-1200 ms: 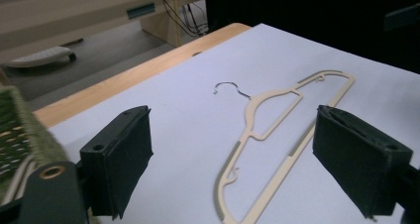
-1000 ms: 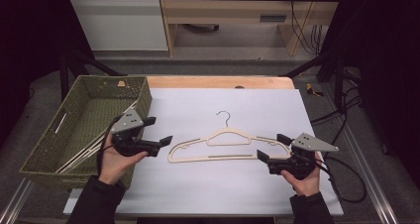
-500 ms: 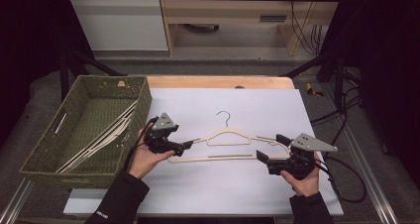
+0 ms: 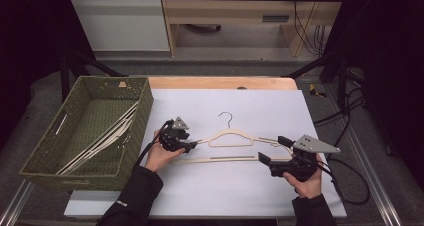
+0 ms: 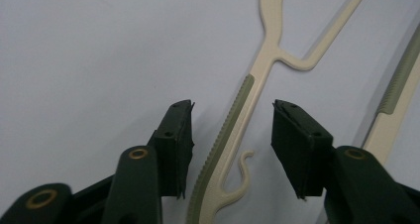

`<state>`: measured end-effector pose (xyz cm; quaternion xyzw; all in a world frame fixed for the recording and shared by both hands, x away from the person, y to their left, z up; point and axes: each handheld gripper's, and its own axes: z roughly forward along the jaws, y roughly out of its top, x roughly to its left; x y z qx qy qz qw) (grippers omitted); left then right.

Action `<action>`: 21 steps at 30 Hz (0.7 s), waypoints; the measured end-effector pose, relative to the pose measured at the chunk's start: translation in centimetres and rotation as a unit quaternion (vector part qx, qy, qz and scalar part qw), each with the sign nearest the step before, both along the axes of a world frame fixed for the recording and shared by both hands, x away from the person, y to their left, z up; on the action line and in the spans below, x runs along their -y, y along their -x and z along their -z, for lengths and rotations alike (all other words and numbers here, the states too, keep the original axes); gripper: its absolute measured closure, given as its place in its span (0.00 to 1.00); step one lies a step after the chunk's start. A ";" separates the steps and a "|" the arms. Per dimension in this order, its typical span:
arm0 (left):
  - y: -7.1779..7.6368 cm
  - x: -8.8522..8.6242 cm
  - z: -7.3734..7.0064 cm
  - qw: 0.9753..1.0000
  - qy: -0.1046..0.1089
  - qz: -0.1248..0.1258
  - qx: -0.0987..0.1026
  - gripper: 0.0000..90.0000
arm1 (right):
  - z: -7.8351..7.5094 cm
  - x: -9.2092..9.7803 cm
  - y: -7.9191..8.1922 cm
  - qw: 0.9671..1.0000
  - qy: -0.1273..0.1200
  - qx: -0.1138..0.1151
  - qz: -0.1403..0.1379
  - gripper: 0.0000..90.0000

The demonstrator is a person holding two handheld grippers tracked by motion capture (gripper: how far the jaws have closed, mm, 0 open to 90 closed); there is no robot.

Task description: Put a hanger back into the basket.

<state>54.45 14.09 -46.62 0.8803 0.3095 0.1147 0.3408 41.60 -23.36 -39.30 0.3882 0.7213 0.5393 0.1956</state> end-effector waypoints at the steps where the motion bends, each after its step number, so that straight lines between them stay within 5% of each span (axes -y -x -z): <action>1: 0.0 0.0 0.1 1.000 -0.002 0.003 -0.001 0.58 | 0.0 0.0 0.0 1.000 -0.002 -0.001 0.001 0.09; 13: -0.4 0.1 0.2 1.000 -0.016 0.005 -0.009 0.81 | 0.1 0.0 -0.1 1.000 -0.004 -0.002 -0.002 0.09; 21: 0.7 0.1 -0.2 0.999 -0.030 0.037 -0.017 0.87 | 0.1 0.0 -0.1 1.000 -0.003 -0.004 -0.005 0.10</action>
